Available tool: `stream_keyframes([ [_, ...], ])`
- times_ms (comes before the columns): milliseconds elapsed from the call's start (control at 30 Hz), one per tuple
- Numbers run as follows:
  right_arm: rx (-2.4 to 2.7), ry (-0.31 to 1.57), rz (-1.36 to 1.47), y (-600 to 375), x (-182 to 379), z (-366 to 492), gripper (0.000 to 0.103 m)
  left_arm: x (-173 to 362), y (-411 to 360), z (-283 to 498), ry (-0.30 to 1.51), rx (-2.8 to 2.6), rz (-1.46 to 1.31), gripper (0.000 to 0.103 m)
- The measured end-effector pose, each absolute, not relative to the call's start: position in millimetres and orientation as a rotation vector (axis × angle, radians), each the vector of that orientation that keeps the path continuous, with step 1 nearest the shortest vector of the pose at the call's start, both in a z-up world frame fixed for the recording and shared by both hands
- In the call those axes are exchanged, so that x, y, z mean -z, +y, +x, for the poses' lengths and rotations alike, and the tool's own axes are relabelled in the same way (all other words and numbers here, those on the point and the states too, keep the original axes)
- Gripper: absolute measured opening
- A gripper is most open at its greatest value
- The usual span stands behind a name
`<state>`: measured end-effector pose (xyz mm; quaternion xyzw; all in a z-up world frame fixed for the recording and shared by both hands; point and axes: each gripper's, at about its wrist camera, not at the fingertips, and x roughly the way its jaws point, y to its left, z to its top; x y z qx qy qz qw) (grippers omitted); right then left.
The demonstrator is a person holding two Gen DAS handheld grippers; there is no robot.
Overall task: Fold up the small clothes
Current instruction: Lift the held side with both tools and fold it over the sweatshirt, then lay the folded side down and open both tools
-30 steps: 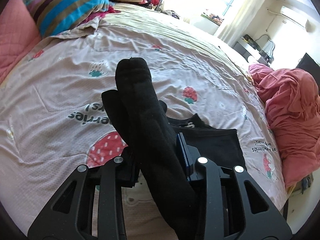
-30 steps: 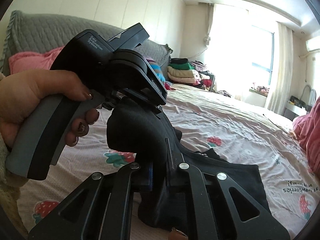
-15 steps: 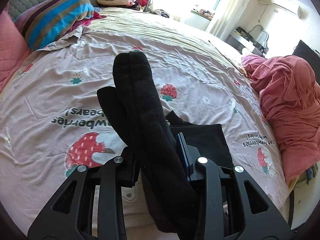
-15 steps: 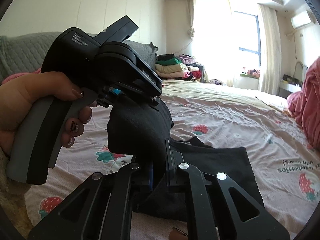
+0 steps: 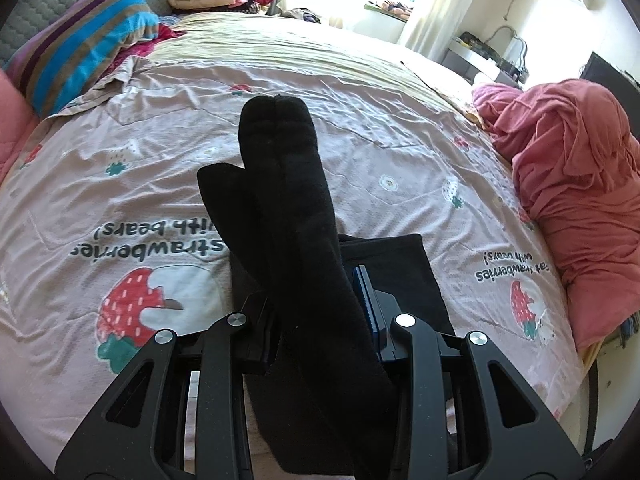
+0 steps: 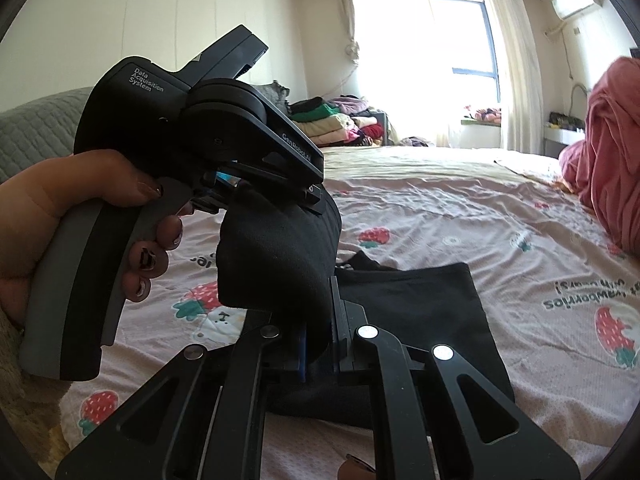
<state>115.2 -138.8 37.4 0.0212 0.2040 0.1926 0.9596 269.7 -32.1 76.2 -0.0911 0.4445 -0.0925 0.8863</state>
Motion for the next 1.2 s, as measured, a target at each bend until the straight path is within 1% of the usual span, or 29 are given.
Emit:
stream_keyframes([
  [533,-0.355,0.521,0.159,-177.2,-7.9,120.6,0.007,-43.2,-90.5,285.0,1.007,0.223,-0.1,0.026],
  [733,-0.351,0.586,0.235,-193.6,4.9,127.1,0.007,-28.6,-108.1,290.8,1.038,0.229,-0.074,0.028],
  [1067,-0.36,0.674,0.345,-214.2,23.8,136.2,0.008,-4.1,-130.0,303.4,1.1,0.233,-0.062,0.038],
  [1200,-0.361,0.698,0.376,-219.8,28.4,137.7,0.014,1.9,-137.4,306.2,1.111,0.234,-0.053,0.044],
])
